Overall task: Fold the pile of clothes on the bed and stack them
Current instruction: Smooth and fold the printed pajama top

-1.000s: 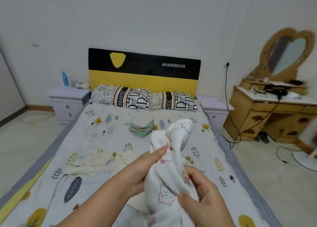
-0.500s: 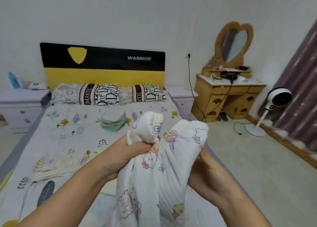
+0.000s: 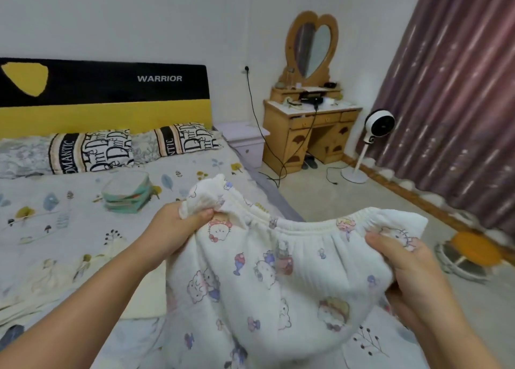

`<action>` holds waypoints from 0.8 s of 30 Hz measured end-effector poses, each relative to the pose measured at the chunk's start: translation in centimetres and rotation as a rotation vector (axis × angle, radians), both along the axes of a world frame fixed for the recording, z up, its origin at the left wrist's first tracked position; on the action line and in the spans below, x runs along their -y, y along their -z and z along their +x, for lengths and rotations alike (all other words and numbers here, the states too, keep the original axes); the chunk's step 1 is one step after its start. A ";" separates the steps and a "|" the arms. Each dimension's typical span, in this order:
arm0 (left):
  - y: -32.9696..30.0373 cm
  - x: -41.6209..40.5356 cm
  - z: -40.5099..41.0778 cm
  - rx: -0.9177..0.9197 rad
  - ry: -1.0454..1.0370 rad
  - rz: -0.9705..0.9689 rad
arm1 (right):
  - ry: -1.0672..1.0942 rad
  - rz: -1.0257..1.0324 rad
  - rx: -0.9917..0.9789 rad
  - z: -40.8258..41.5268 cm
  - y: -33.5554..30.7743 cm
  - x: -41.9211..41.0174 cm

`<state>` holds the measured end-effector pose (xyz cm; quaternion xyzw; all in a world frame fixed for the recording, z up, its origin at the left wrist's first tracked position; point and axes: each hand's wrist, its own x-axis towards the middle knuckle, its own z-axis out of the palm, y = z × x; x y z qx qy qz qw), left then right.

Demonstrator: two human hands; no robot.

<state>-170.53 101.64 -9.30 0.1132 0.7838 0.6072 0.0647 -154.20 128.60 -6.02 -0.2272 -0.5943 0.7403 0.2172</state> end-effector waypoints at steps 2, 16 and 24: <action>0.1 -0.6 -1.1 0.037 0.043 0.002 | 0.034 -0.001 -0.037 1.6 0.1 -2.2; 8.6 -17.3 -7.2 0.097 0.210 -0.294 | 0.218 0.265 0.388 2.2 15.7 -14.7; 19.6 -27.8 -10.9 -0.152 0.146 -0.724 | 0.214 0.311 0.630 -0.6 25.1 -22.6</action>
